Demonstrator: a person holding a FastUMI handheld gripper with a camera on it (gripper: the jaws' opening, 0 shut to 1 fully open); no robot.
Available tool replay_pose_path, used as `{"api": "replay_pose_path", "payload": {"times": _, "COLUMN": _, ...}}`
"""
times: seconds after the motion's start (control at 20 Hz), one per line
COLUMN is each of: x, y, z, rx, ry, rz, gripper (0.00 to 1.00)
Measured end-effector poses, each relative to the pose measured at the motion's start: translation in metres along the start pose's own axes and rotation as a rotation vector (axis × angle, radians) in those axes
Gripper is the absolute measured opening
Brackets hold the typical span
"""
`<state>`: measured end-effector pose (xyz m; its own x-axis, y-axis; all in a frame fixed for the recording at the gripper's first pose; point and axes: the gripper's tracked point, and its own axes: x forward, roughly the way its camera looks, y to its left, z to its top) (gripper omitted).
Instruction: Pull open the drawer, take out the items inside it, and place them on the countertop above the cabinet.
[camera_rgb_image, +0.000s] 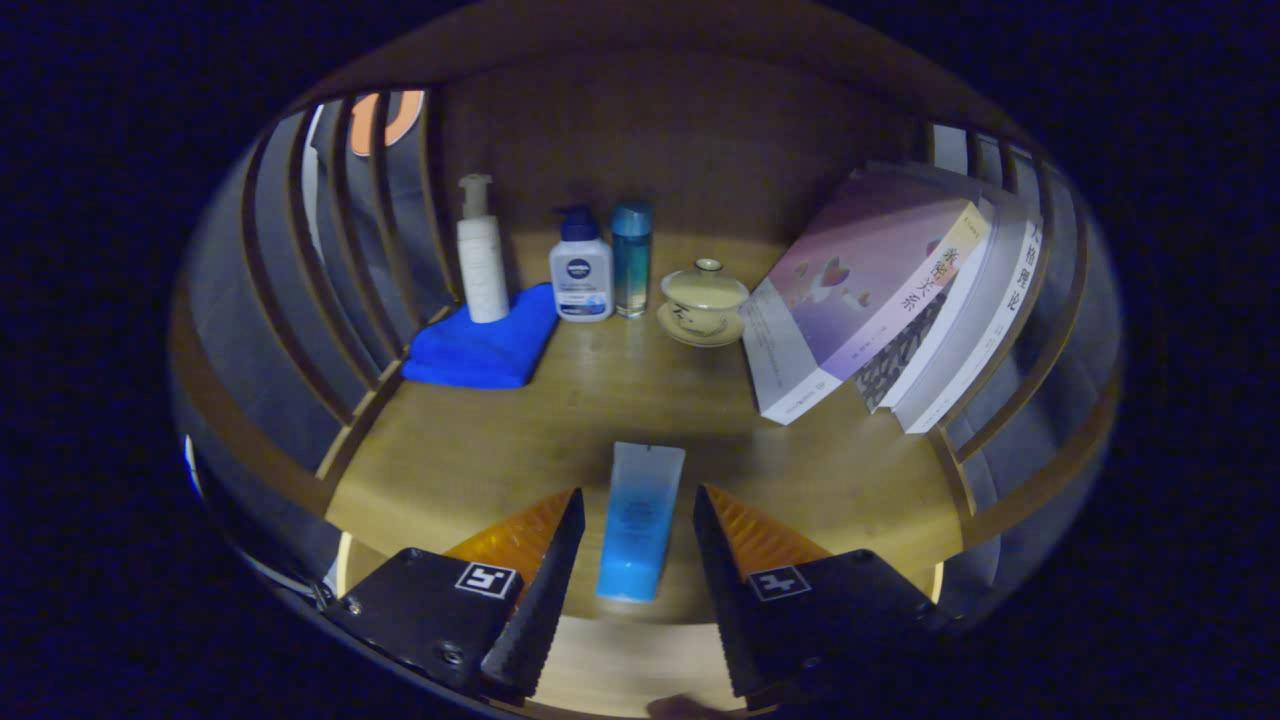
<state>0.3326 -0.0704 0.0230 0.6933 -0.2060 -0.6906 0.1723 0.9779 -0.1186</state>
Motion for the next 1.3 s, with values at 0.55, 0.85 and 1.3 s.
{"api": "replay_pose_path", "payload": {"times": 0.55, "x": -0.106, "y": 0.037, "z": -0.064, "rx": -0.100, "ry": -0.107, "rz": 0.134, "gripper": 0.82}}
{"api": "replay_pose_path", "payload": {"times": 0.85, "x": -0.162, "y": 0.045, "z": -0.099, "rx": -0.096, "ry": -0.307, "rz": 0.161, "gripper": 0.86}}
{"api": "replay_pose_path", "payload": {"times": 1.3, "x": -0.182, "y": 0.020, "z": -0.184, "rx": -0.073, "ry": -0.515, "rz": 0.101, "gripper": 0.99}}
